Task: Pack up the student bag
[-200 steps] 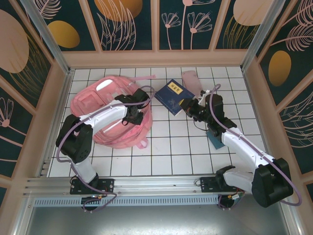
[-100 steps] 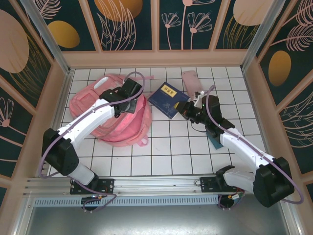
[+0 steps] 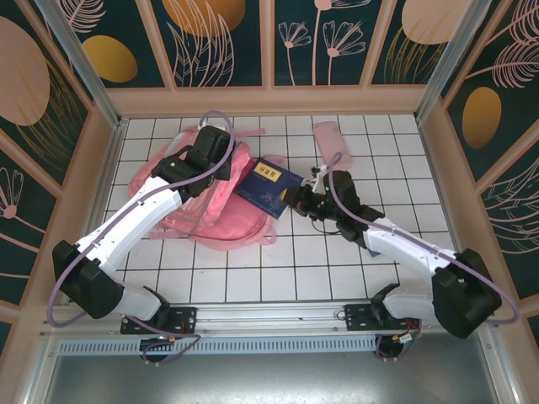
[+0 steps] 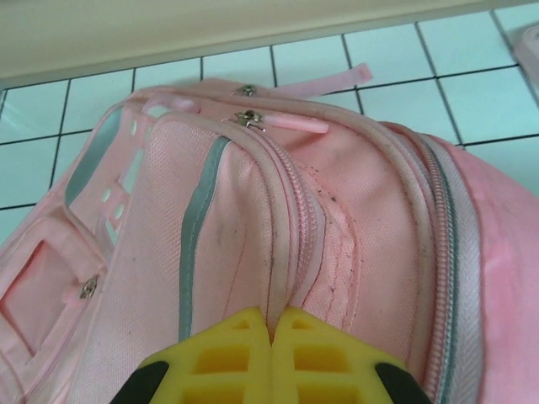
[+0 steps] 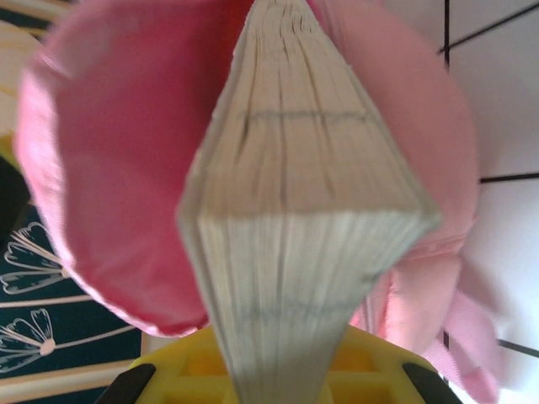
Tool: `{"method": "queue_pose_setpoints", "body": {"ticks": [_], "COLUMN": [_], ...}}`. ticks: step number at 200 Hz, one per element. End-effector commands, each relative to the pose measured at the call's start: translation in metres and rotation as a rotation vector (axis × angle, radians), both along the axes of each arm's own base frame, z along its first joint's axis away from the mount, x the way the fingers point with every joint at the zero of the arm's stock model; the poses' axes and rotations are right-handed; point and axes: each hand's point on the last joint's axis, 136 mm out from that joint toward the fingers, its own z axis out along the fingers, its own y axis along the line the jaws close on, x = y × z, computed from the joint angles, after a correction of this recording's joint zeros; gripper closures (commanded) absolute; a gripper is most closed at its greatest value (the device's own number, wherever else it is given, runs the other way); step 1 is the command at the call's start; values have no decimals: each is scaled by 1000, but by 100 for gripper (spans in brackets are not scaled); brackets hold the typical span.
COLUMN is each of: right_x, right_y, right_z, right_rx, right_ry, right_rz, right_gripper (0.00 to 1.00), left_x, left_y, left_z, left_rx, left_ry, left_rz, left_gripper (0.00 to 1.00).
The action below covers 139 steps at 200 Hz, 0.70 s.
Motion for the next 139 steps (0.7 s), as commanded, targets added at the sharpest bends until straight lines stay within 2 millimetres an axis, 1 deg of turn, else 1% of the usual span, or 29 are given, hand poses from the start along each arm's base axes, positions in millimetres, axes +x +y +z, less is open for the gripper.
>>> {"method": "queue_pose_setpoints", "body": {"ticks": [1,18,27,41,55,60,97,113,129,139], "right_x": [8,13,20,28,38,40,78,95,115,123], "right_y": [32,49,57,72,85,90,125,139,148,152], "right_z": [40,39,39,43,38,41,9,1,-16,-26], "right_rx": [105,115,122,151,155,164,159,173,177,192], "right_ry": [-108,-117,-119,-134,-129,-137,-84,-119,-113,-100], "right_rz": [63,79,77,87,81,84,34,8,-40,-67], "right_gripper": [95,95,95,96,96,96,96,95,95,94], "left_x": [12,9,7,6,6,6,6,5,5,6], "left_y": [-17,-27,-31,-32,-35,-35,-33,-32,-31,-31], "left_z": [73,75,78,80,81,80,79,77,74,72], "left_rx": [-178,-239,-269,-296,-311,-314,-322,-325,-328,-330], "left_ry": [-210,-217,-227,-234,-234,-232,-229,-227,-218,-213], "left_rz": [-30,-76,-92,-94,-101,-101,-83,-75,-62,-59], "left_gripper": [100,100,100,100,100,100,100,100,100,100]}}
